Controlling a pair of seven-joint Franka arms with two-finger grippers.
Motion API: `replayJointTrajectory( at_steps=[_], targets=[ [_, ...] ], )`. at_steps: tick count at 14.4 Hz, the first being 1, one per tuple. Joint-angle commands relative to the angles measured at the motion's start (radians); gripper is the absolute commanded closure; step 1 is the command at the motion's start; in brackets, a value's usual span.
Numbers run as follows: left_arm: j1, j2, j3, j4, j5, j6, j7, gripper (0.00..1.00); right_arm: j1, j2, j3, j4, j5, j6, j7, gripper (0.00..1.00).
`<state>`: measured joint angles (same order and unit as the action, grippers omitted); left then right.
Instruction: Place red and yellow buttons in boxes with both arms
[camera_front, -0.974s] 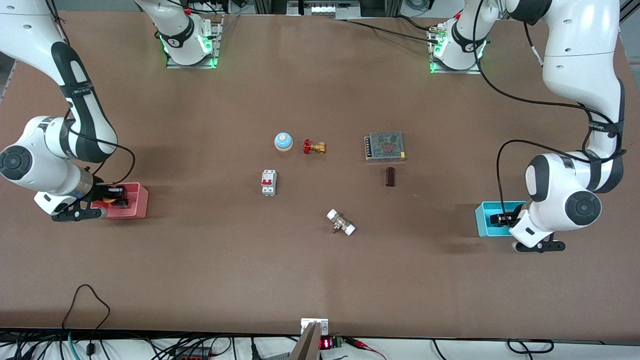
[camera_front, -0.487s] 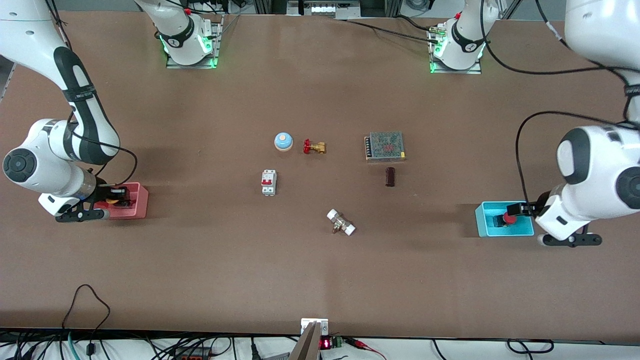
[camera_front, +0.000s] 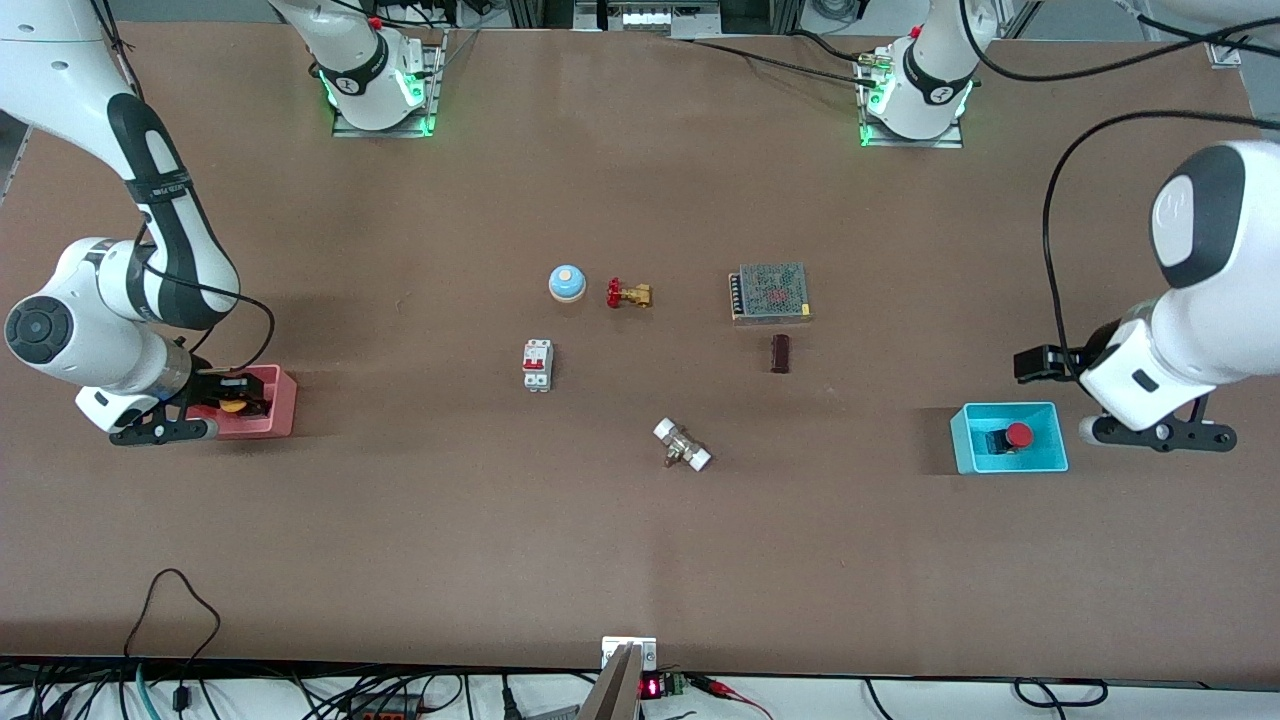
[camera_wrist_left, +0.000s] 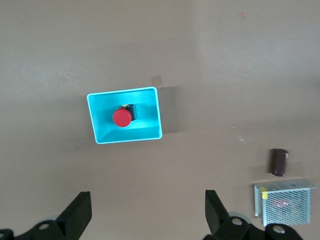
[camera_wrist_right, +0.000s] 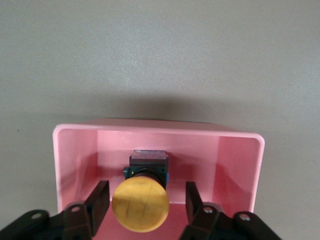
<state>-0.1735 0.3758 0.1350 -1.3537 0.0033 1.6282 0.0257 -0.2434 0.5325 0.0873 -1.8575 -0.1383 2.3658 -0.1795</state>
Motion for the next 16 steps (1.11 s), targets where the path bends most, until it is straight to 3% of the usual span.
replayJointTrajectory(
  at_steps=[1,3,4,5,6,8,9,11,13,16],
  targets=[
    [0.003,-0.069,-0.005,0.022,-0.008,-0.024,0.014,0.00,-0.004,-0.020,0.005,0.004,-0.009,-0.002,0.000,0.00],
    [0.008,-0.087,-0.006,0.056,-0.008,-0.045,0.007,0.00,0.001,-0.080,0.005,0.003,0.000,-0.070,-0.001,0.00],
    [0.058,-0.118,-0.085,0.038,-0.008,-0.042,0.008,0.00,0.006,-0.116,0.006,0.006,0.008,-0.129,-0.001,0.00],
    [0.183,-0.155,-0.220,-0.014,0.004,-0.042,0.005,0.00,0.012,-0.147,0.006,0.012,0.019,-0.173,0.000,0.00],
    [0.253,-0.238,-0.300,-0.119,0.006,-0.035,0.013,0.00,0.033,-0.187,0.006,0.020,0.032,-0.228,0.003,0.00],
    [0.256,-0.401,-0.299,-0.339,-0.002,0.060,0.004,0.00,0.088,-0.264,0.006,0.053,0.054,-0.325,0.012,0.00],
    [0.256,-0.431,-0.282,-0.382,-0.002,0.114,0.017,0.00,0.108,-0.297,0.006,0.091,0.057,-0.395,0.028,0.00],
    [0.215,-0.433,-0.227,-0.380,-0.002,0.114,0.017,0.00,0.151,-0.338,0.006,0.191,0.055,-0.573,0.041,0.00],
    [0.201,-0.440,-0.222,-0.374,0.006,0.090,0.013,0.00,0.180,-0.388,0.006,0.241,0.054,-0.686,0.112,0.00],
    [0.146,-0.437,-0.167,-0.345,0.007,0.018,0.013,0.00,0.219,-0.440,0.008,0.253,0.055,-0.726,0.199,0.00]
  ],
)
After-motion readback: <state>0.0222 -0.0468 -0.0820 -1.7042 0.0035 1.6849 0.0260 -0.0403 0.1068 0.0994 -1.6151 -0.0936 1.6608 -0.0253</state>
